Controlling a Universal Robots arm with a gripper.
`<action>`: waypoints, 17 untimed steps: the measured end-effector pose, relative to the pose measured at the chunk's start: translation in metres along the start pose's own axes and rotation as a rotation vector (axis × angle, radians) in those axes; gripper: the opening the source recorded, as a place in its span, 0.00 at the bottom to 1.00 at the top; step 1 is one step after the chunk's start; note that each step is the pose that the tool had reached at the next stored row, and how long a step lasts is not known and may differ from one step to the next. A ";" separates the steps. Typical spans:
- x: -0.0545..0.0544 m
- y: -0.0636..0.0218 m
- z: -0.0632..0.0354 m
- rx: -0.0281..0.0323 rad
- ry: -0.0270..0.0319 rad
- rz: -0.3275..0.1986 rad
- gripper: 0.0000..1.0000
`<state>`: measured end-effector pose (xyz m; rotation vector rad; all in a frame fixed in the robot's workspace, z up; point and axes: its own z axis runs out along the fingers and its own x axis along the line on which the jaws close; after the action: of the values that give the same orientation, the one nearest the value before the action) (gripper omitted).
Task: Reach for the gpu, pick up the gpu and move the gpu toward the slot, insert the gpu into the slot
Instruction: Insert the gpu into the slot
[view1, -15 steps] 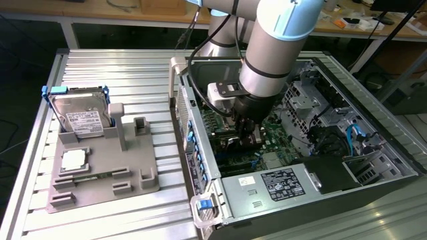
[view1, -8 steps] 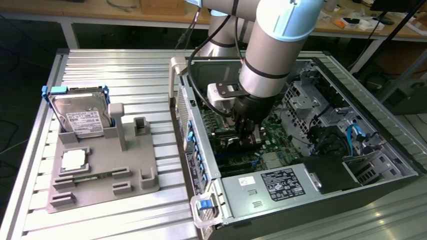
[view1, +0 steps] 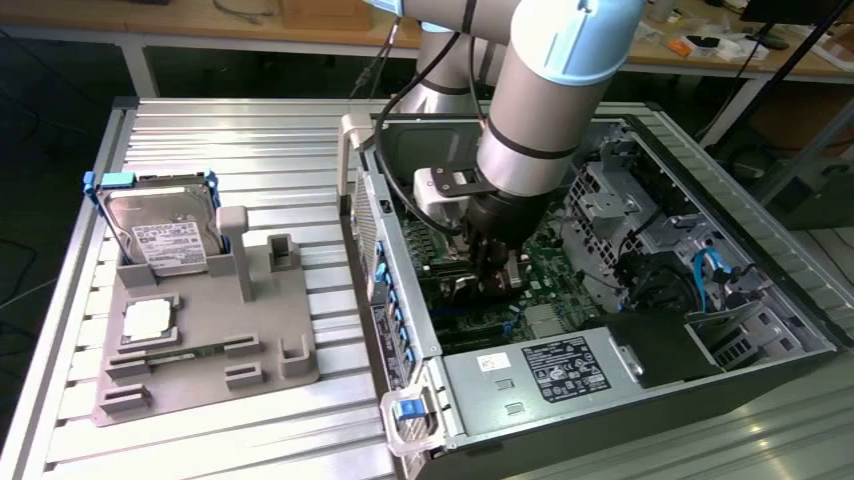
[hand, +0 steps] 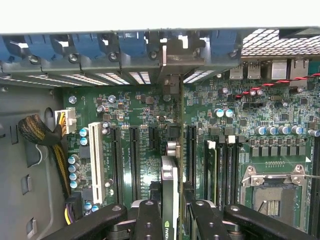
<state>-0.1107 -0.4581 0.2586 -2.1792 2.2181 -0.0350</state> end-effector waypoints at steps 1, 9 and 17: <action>0.000 0.0000 0.0003 0.0001 -0.0001 0.000 0.27; 0.000 0.0000 -0.0013 0.0012 -0.0023 0.000 0.27; 0.000 -0.0001 -0.0059 0.0003 -0.0004 0.000 0.27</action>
<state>-0.1109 -0.4580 0.2645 -2.1789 2.2178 -0.0348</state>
